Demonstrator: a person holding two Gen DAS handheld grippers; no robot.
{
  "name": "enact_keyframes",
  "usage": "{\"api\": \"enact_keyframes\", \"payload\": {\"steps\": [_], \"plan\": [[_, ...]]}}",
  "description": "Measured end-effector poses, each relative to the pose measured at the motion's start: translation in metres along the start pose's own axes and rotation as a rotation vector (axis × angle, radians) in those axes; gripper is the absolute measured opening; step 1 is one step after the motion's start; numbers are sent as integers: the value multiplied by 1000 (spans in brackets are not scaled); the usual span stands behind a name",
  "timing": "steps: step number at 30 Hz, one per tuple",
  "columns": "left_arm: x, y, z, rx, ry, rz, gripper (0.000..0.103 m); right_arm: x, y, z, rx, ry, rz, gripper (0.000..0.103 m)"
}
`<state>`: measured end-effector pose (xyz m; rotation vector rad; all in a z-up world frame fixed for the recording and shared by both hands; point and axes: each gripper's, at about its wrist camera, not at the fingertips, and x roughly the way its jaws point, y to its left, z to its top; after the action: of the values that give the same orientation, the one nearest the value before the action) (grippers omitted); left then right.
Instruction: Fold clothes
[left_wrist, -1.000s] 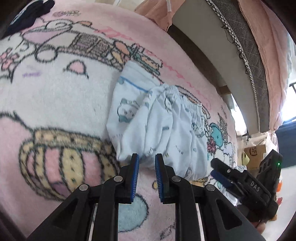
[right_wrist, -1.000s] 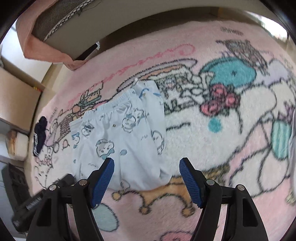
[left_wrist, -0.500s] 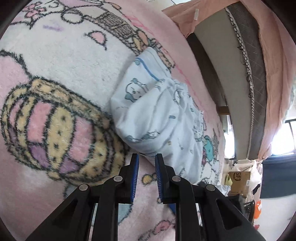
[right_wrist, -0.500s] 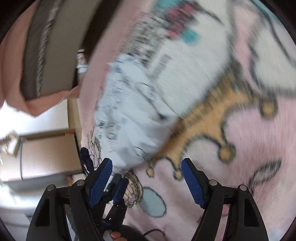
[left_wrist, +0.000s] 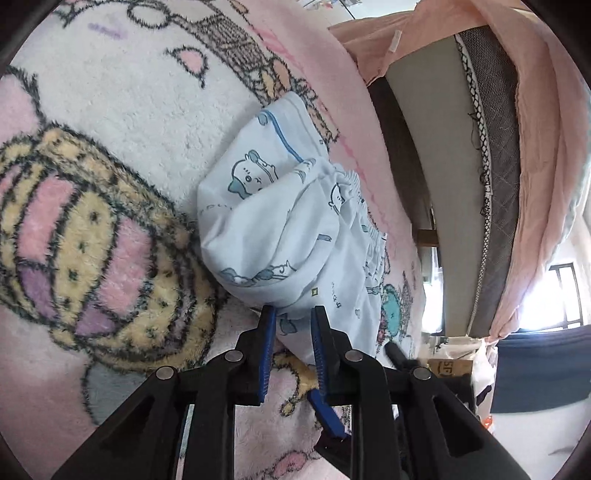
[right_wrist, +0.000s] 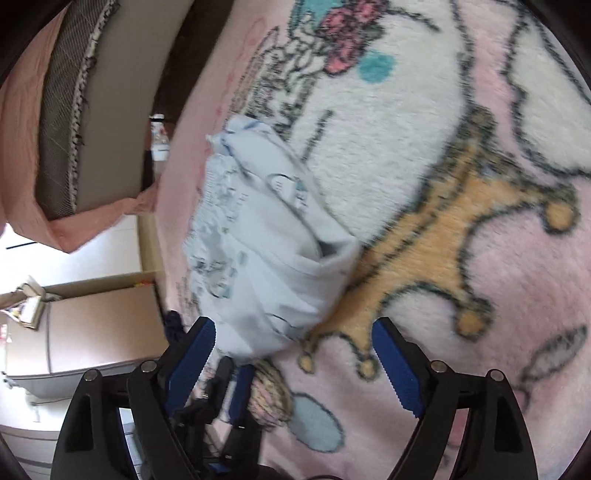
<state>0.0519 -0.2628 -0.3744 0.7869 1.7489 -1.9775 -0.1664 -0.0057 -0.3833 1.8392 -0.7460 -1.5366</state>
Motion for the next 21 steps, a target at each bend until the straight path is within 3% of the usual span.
{"api": "enact_keyframes", "payload": {"steps": [1, 3, 4, 5, 11, 21], "plan": [[2, 0, 1, -6, 2, -3, 27, 2, 1, 3, 12, 4, 16, 87], [6, 3, 3, -36, 10, -27, 53, 9, 1, 9, 41, 19, 25, 87], [8, 5, 4, -59, 8, -34, 72, 12, 1, 12, 55, 23, 29, 87], [10, 7, 5, -82, 7, -42, 80, 15, 1, 15, 69, 21, 38, 87], [16, 9, 10, -121, -1, -69, 80, 20, 6, 22, 65, 20, 45, 88], [31, 9, 26, -192, -23, -106, 83, 27, 16, 24, 40, -10, 44, 98]]}}
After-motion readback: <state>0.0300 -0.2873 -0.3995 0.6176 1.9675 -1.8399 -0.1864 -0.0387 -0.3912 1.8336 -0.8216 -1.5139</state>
